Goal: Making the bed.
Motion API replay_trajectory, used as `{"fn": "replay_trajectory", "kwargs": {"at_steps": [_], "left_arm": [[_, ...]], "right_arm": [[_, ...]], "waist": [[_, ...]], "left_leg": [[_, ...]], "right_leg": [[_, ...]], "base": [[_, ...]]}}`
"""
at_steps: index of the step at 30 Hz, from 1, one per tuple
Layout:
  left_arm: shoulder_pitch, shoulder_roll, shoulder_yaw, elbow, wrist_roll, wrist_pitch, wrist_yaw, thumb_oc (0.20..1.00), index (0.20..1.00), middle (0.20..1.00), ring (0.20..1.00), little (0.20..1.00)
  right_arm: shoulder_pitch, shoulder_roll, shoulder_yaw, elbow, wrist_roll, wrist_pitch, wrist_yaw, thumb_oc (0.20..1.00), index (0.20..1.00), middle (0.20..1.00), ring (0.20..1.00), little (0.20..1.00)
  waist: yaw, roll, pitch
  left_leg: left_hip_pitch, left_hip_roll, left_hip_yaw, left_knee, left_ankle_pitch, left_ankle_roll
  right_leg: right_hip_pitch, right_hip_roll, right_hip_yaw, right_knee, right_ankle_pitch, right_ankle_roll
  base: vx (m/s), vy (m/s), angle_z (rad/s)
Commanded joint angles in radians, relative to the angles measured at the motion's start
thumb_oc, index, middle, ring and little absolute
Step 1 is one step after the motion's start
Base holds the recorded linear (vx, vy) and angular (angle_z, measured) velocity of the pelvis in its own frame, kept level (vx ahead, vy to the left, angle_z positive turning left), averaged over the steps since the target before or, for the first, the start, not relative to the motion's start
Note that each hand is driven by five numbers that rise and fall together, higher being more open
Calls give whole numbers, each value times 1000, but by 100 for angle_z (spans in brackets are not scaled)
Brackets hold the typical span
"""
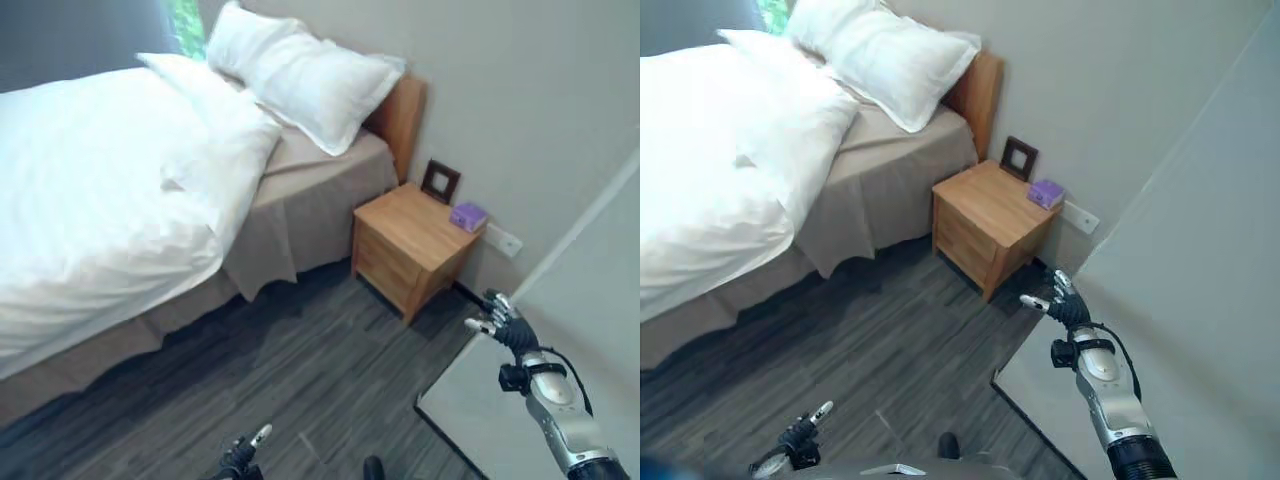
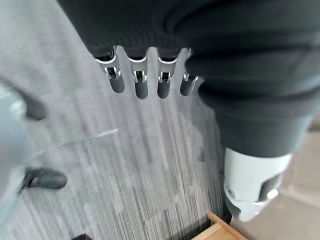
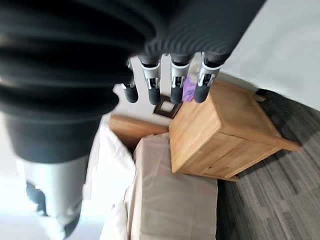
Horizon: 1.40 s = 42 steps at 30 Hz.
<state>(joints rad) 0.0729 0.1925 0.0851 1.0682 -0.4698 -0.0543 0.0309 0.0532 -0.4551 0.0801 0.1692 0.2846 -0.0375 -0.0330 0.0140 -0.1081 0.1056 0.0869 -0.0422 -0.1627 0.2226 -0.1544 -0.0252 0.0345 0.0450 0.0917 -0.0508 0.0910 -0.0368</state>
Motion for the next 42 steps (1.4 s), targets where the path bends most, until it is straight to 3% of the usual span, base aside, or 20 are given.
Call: {"fn": "replay_trajectory", "kwargs": {"at_steps": [1,2,3,8,11,14,17,19,20,24,25,26,27,29,31,34,37,38,40,42], "left_arm": [[-112,15,-27,-7,-53,-17,13,1000,1000,1000,1000,1000],[-124,9,-35,-16,-48,-15,14,1000,1000,1000,1000,1000],[-123,9,-35,-16,-48,-15,14,1000,1000,1000,1000,1000],[-114,30,-36,5,-11,-19,11,1000,1000,1000,1000,1000],[-90,48,-5,45,-12,-20,17,1000,1000,1000,1000,1000],[-95,64,14,77,9,-11,24,1000,1000,1000,1000,1000],[-102,75,20,52,11,-9,29,1000,1000,1000,1000,1000],[-104,78,8,28,7,-9,26,1000,1000,1000,1000,1000],[-99,80,4,12,7,-13,25,1000,1000,1000,1000,1000],[-98,85,8,6,-4,-14,15,1000,1000,1000,1000,1000],[-94,86,13,6,-3,-11,12,1000,1000,1000,1000,1000],[-87,87,21,10,8,-15,11,1000,1000,1000,1000,1000],[-86,87,20,10,8,-15,11,1000,1000,1000,1000,1000],[-100,83,14,19,41,-13,7,1000,1000,1000,1000,1000],[-113,81,2,13,63,-16,8,1000,1000,1000,1000,1000],[-107,72,3,-2,49,-19,8,1000,1000,1000,1000,1000],[-109,58,-15,-12,41,-18,9,1000,1000,1000,1000,1000],[-109,49,-31,-19,53,-20,9,1000,1000,1000,1000,1000],[-122,29,-42,-33,-12,-28,22,1000,1000,1000,1000,1000],[-135,16,-57,-77,-63,-35,27,1000,1000,1000,1000,1000]], "right_arm": [[49,-24,-98,-75,22,-66,-18,1000,1000,1000,1000,1000],[68,-15,-107,-58,28,-57,-34,1000,1000,1000,1000,1000],[68,-15,-107,-58,28,-57,-34,1000,1000,1000,1000,1000],[28,-21,-75,-59,33,-68,-39,1000,1000,1000,1000,1000],[2,-8,-33,-80,22,-67,-21,1000,1000,1000,1000,1000],[-22,7,0,-84,10,-66,-11,1000,1000,1000,1000,1000],[-32,23,20,-88,-3,-62,-3,1000,1000,1000,1000,1000],[-32,31,24,-87,-22,-57,-3,1000,1000,1000,1000,1000],[-16,35,2,-93,-30,-53,-12,1000,1000,1000,1000,1000],[4,38,-16,-86,-19,-46,-3,1000,1000,1000,1000,1000],[15,39,-23,-79,-11,-45,-3,1000,1000,1000,1000,1000],[28,45,-32,-67,-1,-46,-6,1000,1000,1000,1000,1000],[28,45,-32,-67,-1,-46,-6,1000,1000,1000,1000,1000],[45,45,-43,-75,4,-47,-10,1000,1000,1000,1000,1000],[55,48,-45,-72,2,-48,-11,1000,1000,1000,1000,1000],[57,51,-44,-58,0,-44,-15,1000,1000,1000,1000,1000],[61,39,-47,-59,-6,-43,-19,1000,1000,1000,1000,1000],[65,33,-49,-48,9,-44,-14,1000,1000,1000,1000,1000],[47,20,-49,-16,41,-55,-35,1000,1000,1000,1000,1000],[41,16,-47,-21,78,-68,-37,1000,1000,1000,1000,1000]], "waist": [[-68,-34,41],[-87,-30,33],[-88,-31,32],[-84,-23,14],[-73,-22,-4],[-65,-14,-2],[-66,-7,48],[-82,12,72],[-92,37,83],[-97,58,69],[-97,60,62],[-89,78,49],[-87,79,49],[-88,73,43],[-90,71,38],[-81,75,32],[-103,82,29],[-108,89,11],[-118,84,19],[-118,67,44]], "left_leg": [[-96,40,301,49,64,52],[-110,35,366,-37,41,54],[-109,34,365,-40,43,55],[-176,-7,298,-182,154,25],[-162,-15,262,-165,120,40],[-96,-20,301,-198,87,79],[9,-48,314,-267,87,120],[53,-50,330,-305,94,129],[85,-51,339,-310,85,135],[98,-38,329,-306,78,117],[102,-34,327,-308,75,108],[108,-8,335,-310,64,89],[108,-7,337,-310,64,88],[118,-6,340,-310,50,75],[128,-10,327,-310,37,73],[152,-8,318,-310,26,69],[202,2,307,-310,13,60],[237,26,302,-288,31,39],[129,77,337,-4,117,-13],[-5,143,355,291,170,-22]], "right_leg": [[99,-17,-77,77,-186,46],[117,-22,-117,60,-190,54],[119,-23,-119,57,-189,55],[138,-17,-129,10,-186,52],[164,-30,-118,32,-217,63],[86,-54,-103,293,-157,116],[-152,-100,-103,792,13,169],[-233,-129,-129,923,-19,153],[-260,-164,-171,917,-52,129],[-204,-136,-210,695,-121,120],[-191,-120,-203,603,-139,122],[-148,-63,-170,298,-124,131],[-146,-60,-168,291,-119,130],[-118,-39,-90,60,-68,140],[-111,-41,-38,-20,-36,150],[-114,-50,-66,-36,-13,161],[-116,-33,-36,1,-18,153],[-90,-15,-34,17,-46,128],[-47,-9,-62,45,-74,87],[6,-1,-95,34,-97,46]], "base": [[148,-175,216],[131,-113,251],[183,-47,222],[292,-17,-1],[642,120,-29],[522,162,-40],[381,180,-80],[291,187,-42],[276,156,-20],[262,26,5],[289,-59,12],[277,-58,6],[347,-85,-8],[288,-75,-11],[267,-97,22],[298,-142,9],[418,-230,7],[505,-313,30],[482,-403,28],[260,-386,43]]}}
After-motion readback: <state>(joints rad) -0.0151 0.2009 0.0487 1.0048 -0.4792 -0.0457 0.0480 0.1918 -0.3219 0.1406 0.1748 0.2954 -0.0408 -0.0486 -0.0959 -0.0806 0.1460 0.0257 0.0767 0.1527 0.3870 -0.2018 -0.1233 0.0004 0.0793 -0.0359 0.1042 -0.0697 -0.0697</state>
